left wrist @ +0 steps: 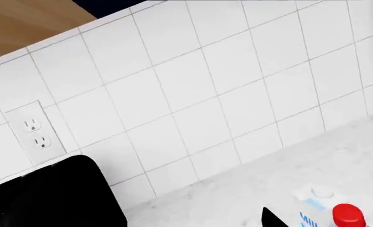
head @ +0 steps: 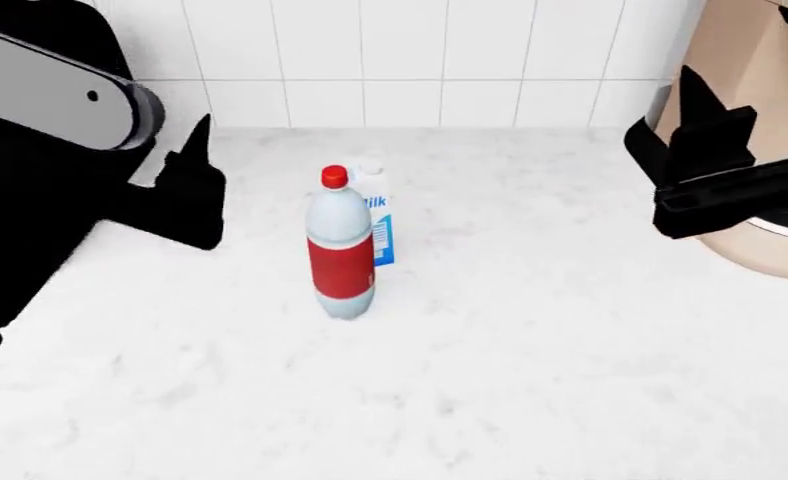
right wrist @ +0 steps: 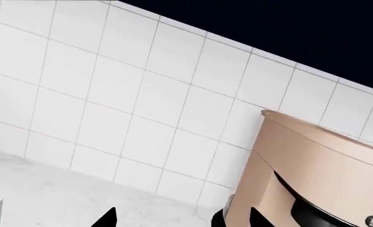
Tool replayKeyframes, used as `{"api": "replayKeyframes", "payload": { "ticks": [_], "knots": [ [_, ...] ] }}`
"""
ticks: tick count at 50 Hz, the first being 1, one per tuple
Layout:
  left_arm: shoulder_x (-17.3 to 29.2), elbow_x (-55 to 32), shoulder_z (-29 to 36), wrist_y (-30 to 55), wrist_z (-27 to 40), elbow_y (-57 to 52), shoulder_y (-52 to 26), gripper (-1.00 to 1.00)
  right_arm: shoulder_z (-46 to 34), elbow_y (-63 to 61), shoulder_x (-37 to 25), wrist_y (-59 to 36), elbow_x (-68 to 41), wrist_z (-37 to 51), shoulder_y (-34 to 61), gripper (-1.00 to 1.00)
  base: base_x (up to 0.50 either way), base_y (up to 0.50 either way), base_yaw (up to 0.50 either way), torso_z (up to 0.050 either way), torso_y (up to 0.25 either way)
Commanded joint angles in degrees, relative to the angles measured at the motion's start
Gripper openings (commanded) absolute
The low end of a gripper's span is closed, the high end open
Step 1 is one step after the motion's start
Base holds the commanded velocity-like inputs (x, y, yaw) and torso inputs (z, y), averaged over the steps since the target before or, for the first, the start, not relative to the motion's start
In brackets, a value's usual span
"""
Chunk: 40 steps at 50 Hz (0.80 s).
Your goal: Move the drinks to the dining counter.
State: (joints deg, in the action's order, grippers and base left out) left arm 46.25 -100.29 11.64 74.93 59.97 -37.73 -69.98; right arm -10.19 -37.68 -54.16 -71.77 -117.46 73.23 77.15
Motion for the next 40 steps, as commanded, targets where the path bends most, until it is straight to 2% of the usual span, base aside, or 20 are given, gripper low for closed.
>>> {"api": "replayKeyframes", "payload": {
  "ticks": [1, 4, 12, 19, 27, 36, 40],
  "knots": [
    [0.29, -4.76, 6.31, 3.88, -1.22, 0.33, 0.92, 1.00, -5.89, 2.13, 0.16, 0.72, -4.02, 2.49, 0.69, 1.00, 0.00, 0.00, 0.00, 0.000, 0.000],
    [0.35, -6.88, 7.50, 3.58, -0.66, 0.22, 0.86, 1.00, -6.20, 2.75, 0.05, 0.97, -4.14, 2.26, 0.15, 1.00, 0.00, 0.00, 0.00, 0.000, 0.000],
    [-1.52, -6.95, 6.02, 1.69, -6.01, -0.02, 4.61, 1.00, -4.91, 2.88, -0.51, 2.00, -3.45, 0.70, -2.62, 1.00, 0.00, 0.00, 0.00, 0.000, 0.000],
    [-2.49, -0.84, 3.89, 1.03, -11.21, -0.21, 9.99, 1.00, -4.37, 2.65, -0.82, 2.37, -2.95, -0.13, -3.73, 1.00, 0.00, 0.00, 0.00, 0.000, 0.000],
    [-3.09, -0.43, 3.75, -0.09, -13.21, 1.05, 11.53, 1.00, -4.43, 2.87, -0.17, 1.97, -1.21, -1.68, -5.00, 1.00, 0.00, 0.00, 0.00, 0.000, 0.000],
    [-3.76, -4.52, -1.36, -7.51, -15.76, 5.93, 17.68, 1.00, -4.31, 2.42, -0.49, 2.50, -0.96, -1.99, -5.91, 1.00, 0.00, 0.00, 0.00, 0.000, 0.000],
    [-5.47, -3.79, -4.39, -10.77, -19.73, 7.13, 21.82, 1.00, -4.52, 2.46, -0.67, 2.63, -1.18, -1.93, -5.66, 1.00, 0.00, 0.00, 0.00, 0.000, 0.000]
  ]
}}
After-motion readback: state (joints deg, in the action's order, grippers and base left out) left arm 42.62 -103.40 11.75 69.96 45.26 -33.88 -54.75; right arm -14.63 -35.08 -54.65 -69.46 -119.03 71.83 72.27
